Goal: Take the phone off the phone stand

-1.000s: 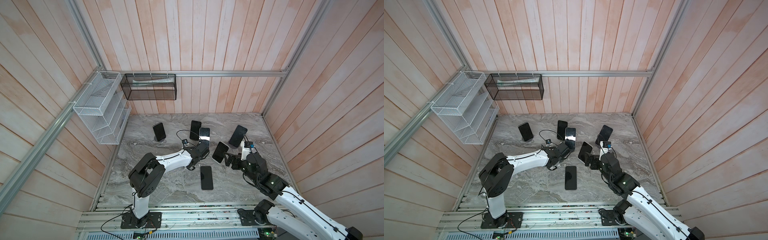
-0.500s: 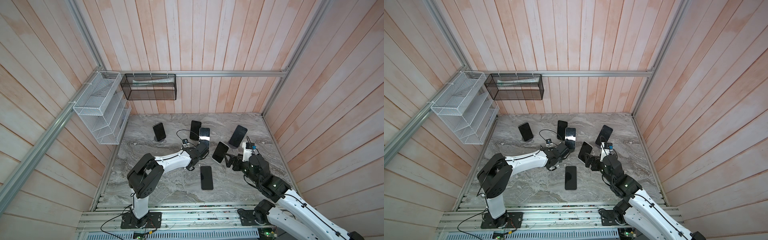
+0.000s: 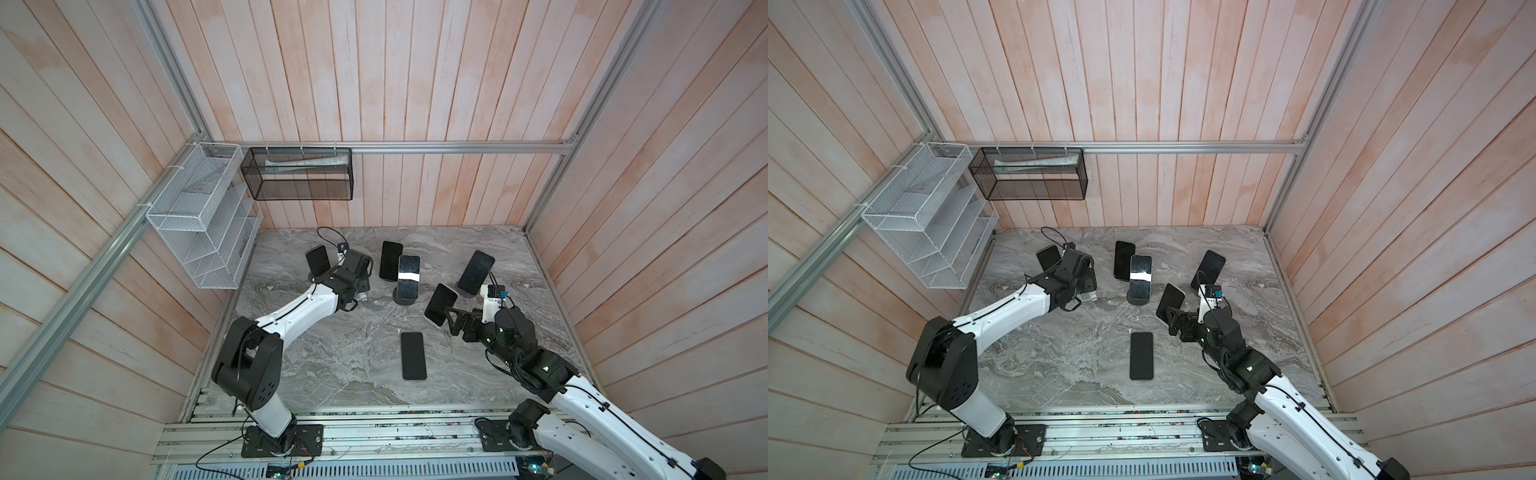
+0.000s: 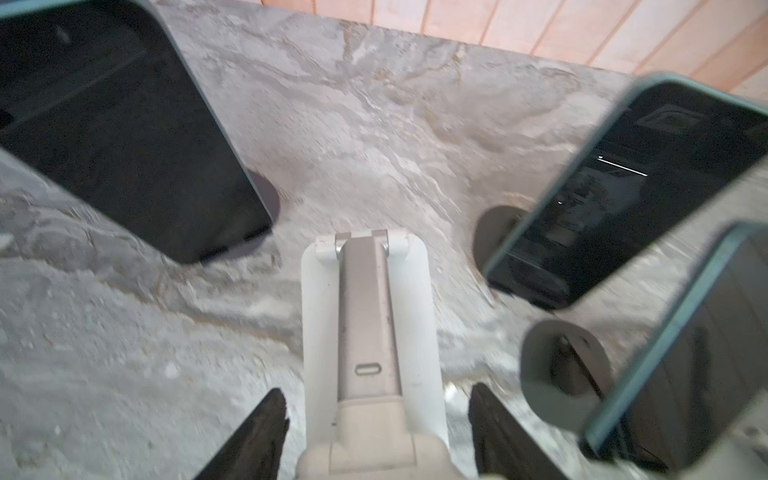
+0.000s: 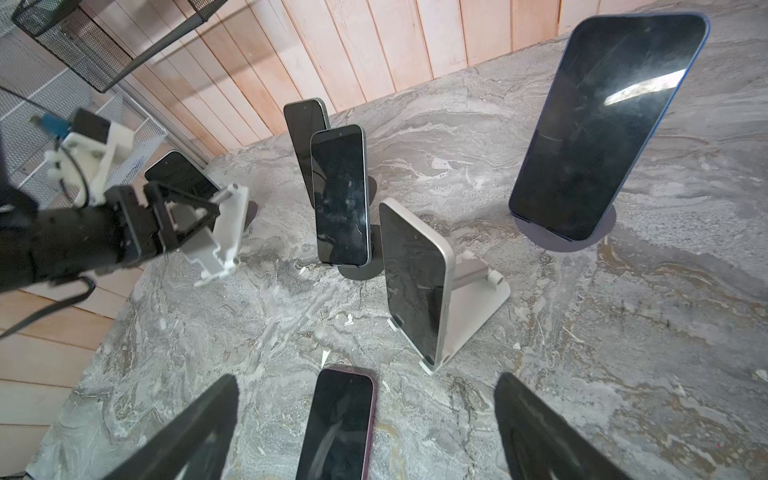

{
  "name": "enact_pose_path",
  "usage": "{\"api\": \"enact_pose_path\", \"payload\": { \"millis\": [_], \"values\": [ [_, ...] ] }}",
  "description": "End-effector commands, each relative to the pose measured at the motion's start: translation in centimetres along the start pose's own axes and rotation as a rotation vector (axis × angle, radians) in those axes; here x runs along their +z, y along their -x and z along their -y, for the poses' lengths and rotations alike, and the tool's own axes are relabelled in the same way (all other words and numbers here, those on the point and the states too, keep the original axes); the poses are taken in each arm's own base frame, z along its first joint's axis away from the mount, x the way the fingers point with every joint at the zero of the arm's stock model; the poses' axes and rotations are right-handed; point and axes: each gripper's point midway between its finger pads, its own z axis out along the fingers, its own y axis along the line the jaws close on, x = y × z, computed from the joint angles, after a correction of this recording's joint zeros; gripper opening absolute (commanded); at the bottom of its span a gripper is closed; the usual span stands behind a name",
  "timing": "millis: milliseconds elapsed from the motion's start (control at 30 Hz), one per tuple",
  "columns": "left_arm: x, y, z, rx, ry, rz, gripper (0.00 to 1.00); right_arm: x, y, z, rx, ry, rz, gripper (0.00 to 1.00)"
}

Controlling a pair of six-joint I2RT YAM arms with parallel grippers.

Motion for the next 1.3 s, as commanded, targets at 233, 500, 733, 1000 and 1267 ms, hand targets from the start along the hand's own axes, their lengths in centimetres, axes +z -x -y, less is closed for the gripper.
{"api": "enact_pose_path", "payload": {
  "millis": [233,500,733,1000,1267],
  "values": [
    [7.6,6.4,2.9,0.179,-0.051,0.074,0.59,-0.6,1.2,-0.2,-0.009,0.0,0.028,0.97],
    [11.4,5.0,2.9,0.144,-0.035,0.01,0.59,-1.2,1.4,0.8,-0.043,-0.051,0.044,0.97],
    [12.5,4.3,3.1,0.164,-0.041,-0.032,0.62,-0.6,2.3,0.9,-0.096,-0.097,0.029,0.97],
    [13.4,3.3,1.1,0.163,0.043,-0.061,0.68,-0.8,4.1,0.7,-0.081,-0.13,0.057,0.97],
    [12.9,3.6,1.4,0.177,0.027,-0.07,0.85,-2.5,5.0,0.7,-0.097,-0.144,0.066,0.96]
  ]
}}
